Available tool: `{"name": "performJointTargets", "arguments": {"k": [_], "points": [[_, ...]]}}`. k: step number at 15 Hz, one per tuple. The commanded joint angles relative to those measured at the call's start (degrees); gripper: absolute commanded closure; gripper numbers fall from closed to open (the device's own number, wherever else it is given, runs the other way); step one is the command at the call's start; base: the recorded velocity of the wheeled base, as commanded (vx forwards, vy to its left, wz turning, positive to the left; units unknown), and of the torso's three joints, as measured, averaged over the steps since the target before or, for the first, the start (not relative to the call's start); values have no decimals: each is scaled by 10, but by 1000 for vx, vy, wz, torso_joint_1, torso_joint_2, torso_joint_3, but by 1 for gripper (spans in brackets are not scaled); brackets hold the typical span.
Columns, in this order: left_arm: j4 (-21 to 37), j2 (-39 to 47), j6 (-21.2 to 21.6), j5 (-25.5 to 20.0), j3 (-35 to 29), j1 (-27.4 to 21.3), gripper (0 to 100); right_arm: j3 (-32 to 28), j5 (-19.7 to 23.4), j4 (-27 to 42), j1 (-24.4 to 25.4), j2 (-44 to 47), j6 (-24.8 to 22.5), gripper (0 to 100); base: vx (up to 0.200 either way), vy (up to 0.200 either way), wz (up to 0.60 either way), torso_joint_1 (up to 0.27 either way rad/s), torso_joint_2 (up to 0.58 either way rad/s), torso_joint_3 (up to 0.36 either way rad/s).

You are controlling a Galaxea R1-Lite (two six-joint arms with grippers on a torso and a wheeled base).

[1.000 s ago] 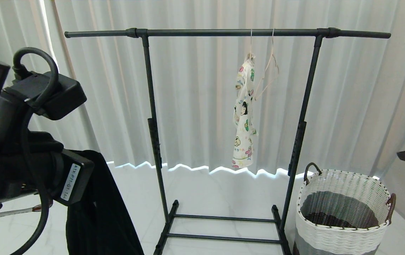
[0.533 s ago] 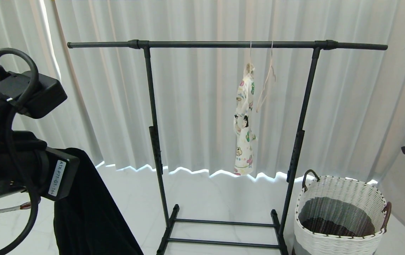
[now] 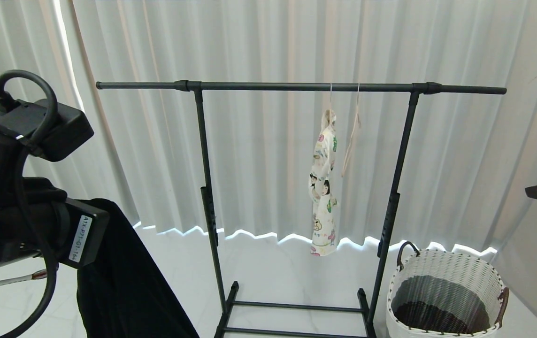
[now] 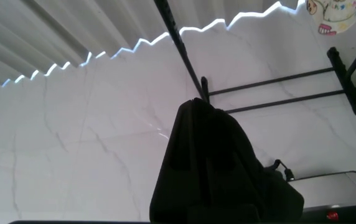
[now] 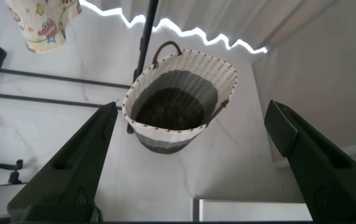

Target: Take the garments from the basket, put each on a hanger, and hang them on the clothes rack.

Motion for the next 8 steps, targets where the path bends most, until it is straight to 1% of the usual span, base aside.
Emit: {"name": "performJointTargets", "arguments": {"k": [1, 3, 7, 8], "points": [[0, 0, 1, 0, -2, 0, 100, 0, 1, 0, -5, 4, 0, 0, 0, 0, 0, 203, -481, -276], [0, 0, 1, 0, -1, 0, 100, 0, 1, 0, -8, 5, 0, 0, 0, 0, 0, 215, -491, -283], [0, 1, 1, 0, -1, 0, 100, 2, 0, -26, -8, 13, -1, 0, 0, 0, 0, 226, -503, -282], [0, 0, 1, 1, -2, 0, 100, 3, 0, -28, -8, 13, -3, 0, 0, 200, 0, 232, -510, -286]]}}
